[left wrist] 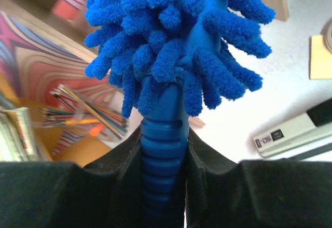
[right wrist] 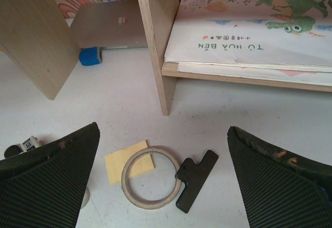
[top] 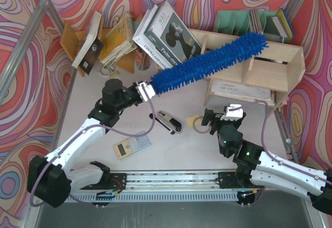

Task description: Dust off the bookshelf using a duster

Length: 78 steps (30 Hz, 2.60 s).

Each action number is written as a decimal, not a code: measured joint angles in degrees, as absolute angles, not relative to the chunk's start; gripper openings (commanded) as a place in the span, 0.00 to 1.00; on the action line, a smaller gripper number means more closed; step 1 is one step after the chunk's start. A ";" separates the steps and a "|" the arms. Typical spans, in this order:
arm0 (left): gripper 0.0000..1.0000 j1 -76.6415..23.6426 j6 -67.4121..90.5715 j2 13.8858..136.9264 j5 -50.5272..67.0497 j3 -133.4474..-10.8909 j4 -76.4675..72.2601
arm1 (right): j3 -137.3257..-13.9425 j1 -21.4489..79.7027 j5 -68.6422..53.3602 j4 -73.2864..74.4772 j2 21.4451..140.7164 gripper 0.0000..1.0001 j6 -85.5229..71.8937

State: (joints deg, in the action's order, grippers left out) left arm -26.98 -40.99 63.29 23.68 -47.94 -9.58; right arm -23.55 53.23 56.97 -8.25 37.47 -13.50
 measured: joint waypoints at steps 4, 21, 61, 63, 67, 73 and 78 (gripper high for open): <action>0.00 -27.62 -40.99 66.83 23.53 -47.03 -9.15 | -23.55 53.23 56.99 -8.25 36.10 0.99 -13.54; 0.00 -23.51 -40.88 58.76 22.31 -46.76 -10.15 | -23.55 53.23 56.97 -7.79 36.25 0.99 -13.96; 0.00 -26.39 -37.23 66.35 22.94 -46.50 -13.76 | -23.57 53.23 56.97 -7.77 36.93 0.99 -13.96; 0.00 -26.39 -37.10 65.06 21.34 -46.70 -13.58 | -23.57 53.23 56.97 -7.77 37.17 0.99 -13.96; 0.00 -26.39 -37.06 63.07 18.57 -47.24 -13.56 | -23.57 53.23 56.97 -7.77 37.30 0.99 -13.96; 0.00 -26.37 -37.69 61.82 16.03 -47.27 -13.58 | -23.59 53.23 56.97 -7.79 37.30 0.99 -13.96; 0.00 -26.37 -38.00 61.76 16.23 -47.22 -13.58 | -23.59 53.23 56.97 -7.77 37.30 0.99 -13.96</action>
State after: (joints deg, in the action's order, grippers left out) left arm -26.37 -38.00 61.76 16.23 -47.22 -13.58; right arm -23.59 53.23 56.97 -7.77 37.30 -13.96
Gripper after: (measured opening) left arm 0.346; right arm 0.987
